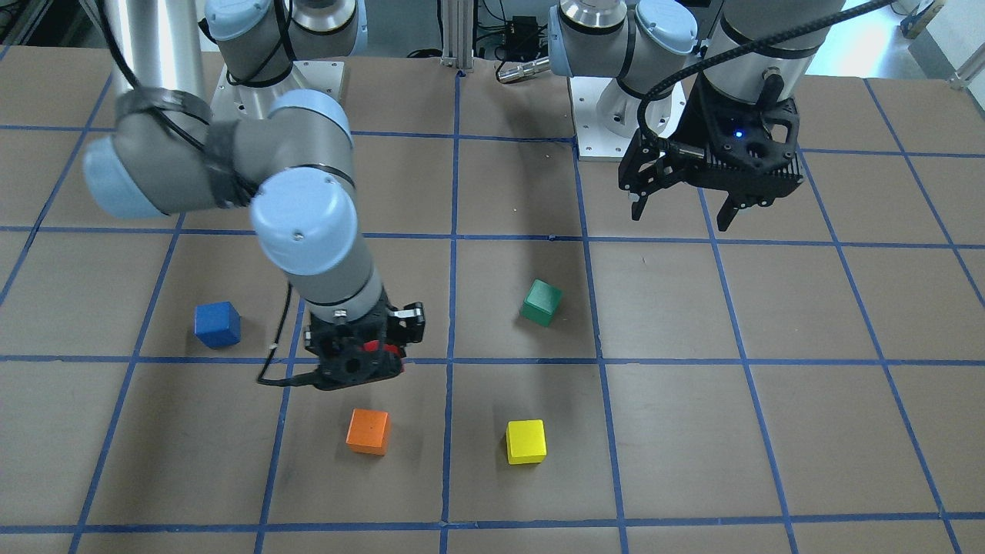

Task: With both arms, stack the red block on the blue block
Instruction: 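Grasp the red cube with the right gripper and lift it, then carry the red cube over the blue cube with the right gripper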

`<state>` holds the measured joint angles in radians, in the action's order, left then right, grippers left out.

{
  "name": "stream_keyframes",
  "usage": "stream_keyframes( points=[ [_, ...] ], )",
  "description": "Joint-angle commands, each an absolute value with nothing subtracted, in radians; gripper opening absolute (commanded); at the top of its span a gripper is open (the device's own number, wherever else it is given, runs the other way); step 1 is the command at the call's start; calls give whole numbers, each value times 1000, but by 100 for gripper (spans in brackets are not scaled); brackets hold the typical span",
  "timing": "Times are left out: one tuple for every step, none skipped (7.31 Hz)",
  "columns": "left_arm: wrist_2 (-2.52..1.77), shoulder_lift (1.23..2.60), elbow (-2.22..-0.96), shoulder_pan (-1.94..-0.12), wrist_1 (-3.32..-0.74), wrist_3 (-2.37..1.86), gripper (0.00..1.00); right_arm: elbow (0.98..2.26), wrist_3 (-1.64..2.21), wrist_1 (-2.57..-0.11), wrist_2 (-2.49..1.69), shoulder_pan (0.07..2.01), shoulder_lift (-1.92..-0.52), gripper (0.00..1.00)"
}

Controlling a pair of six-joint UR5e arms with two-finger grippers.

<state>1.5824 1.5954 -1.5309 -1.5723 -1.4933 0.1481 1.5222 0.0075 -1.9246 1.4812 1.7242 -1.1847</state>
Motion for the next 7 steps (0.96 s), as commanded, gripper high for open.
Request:
stream_keyframes(
  points=[
    [1582,1597,-1531,-1572,-1494,149,100,1532,-12,-1786,1482,1571,-1299,0],
    [1582,1594,-1532,-1572,-1493,150,100,1545,-26,-1754,1486,1543,-1305,0],
    [1583,1597,-1528,-1572,-1491,147,100,1586,-73,-1769,1496,1514,-1305,0],
    [1582,1594,-1531,-1575,-1480,149,100,1621,-201,-1772,1576,1458,-1307,0],
    [1580,1594,-1529,-1575,-1480,147,100,1649,-263,-1769,1583,1397,-1310,0],
    [1585,1588,-1546,-1581,-1480,147,100,1682,-319,-1772,1583,1367,-1310,0],
    [1583,1580,-1545,-1582,-1480,147,100,1712,-327,-1822,1583,1368,-1310,0]
  ],
)
